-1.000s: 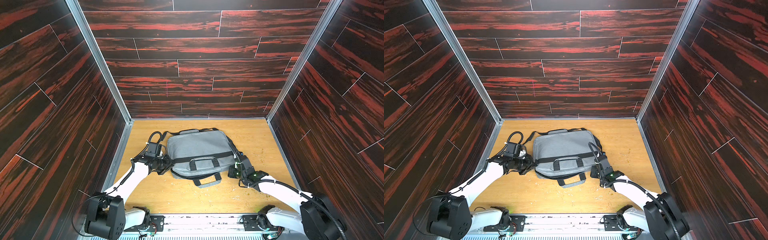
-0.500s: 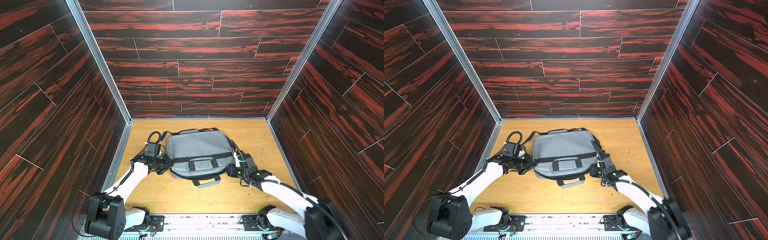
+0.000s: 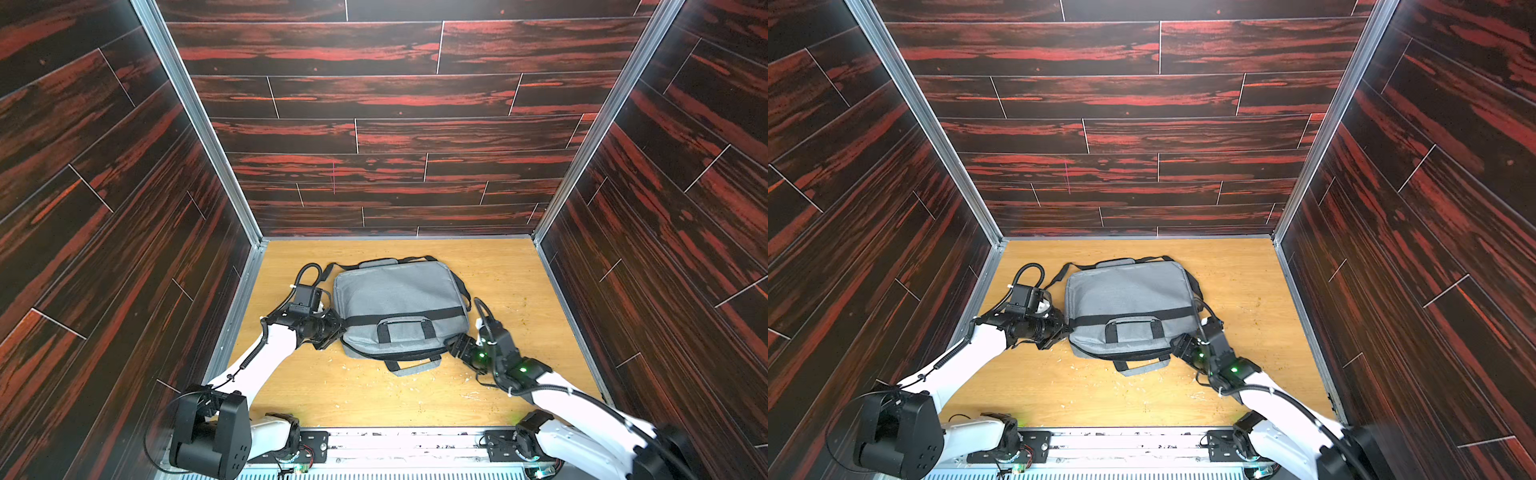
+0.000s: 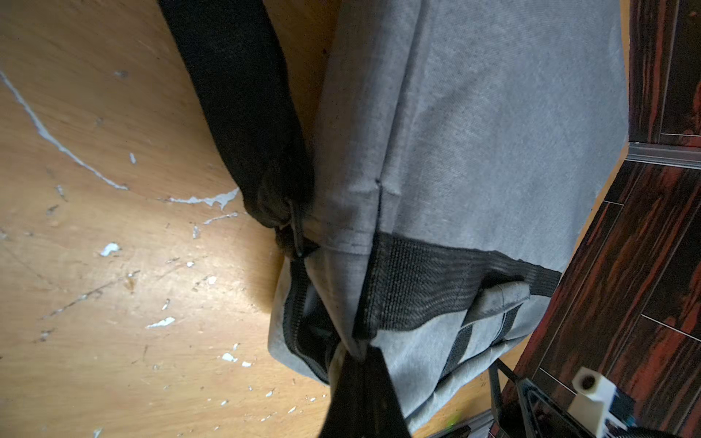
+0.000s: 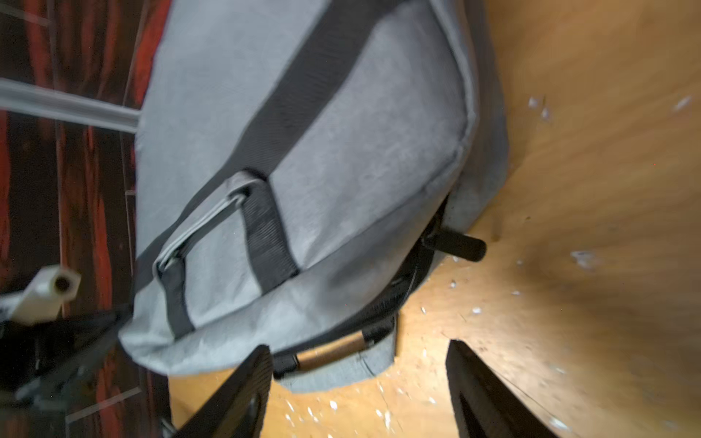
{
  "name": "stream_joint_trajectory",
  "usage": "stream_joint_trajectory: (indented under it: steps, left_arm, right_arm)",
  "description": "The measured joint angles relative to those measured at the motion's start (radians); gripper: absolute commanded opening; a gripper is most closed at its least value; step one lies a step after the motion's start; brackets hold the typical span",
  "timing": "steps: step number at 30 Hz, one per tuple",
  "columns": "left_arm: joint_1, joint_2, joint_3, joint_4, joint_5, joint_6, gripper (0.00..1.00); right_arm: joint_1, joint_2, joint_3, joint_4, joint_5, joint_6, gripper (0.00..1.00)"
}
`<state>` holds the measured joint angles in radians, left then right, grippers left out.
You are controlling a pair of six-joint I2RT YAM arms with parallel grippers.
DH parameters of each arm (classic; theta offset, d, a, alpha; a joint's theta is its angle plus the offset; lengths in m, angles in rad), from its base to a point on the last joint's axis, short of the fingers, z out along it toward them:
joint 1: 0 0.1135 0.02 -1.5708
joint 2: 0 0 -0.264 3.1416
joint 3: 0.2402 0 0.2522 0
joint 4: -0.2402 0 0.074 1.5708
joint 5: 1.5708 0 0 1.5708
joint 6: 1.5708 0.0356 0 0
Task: Open the zippered laptop bag and take out the laptop
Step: Adjust the zippered laptop bag at the center of the board.
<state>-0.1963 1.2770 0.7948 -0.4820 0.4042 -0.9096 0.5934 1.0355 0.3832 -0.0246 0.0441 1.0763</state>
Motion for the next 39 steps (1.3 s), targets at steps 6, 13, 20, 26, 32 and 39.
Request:
stream_joint_trajectory:
  steps: [6,13,20,26,32,39]
  left_arm:
    - [-0.002,-0.009,-0.027,0.008,0.0,0.0,0.0]
    - [-0.014,-0.096,-0.08,-0.002,-0.005,-0.012,0.0]
    - [-0.056,-0.233,-0.176,-0.004,-0.047,-0.101,0.0]
    - [-0.148,-0.336,-0.24,0.005,-0.111,-0.216,0.0]
    - [-0.301,-0.411,-0.28,-0.011,-0.204,-0.378,0.0]
    - [-0.485,-0.414,-0.303,0.038,-0.319,-0.566,0.0]
  right_arm:
    - [0.0,0.164,0.01,0.134,0.026,0.106,0.48]
    - [-0.003,0.277,0.085,0.185,0.026,0.101,0.21]
    - [-0.024,0.367,0.192,0.174,-0.001,0.018,0.1]
    - [-0.066,0.53,0.378,0.163,-0.069,-0.103,0.1]
    - [-0.073,0.743,0.596,0.154,-0.159,-0.221,0.1]
    - [-0.071,0.98,0.935,0.076,-0.296,-0.349,0.11]
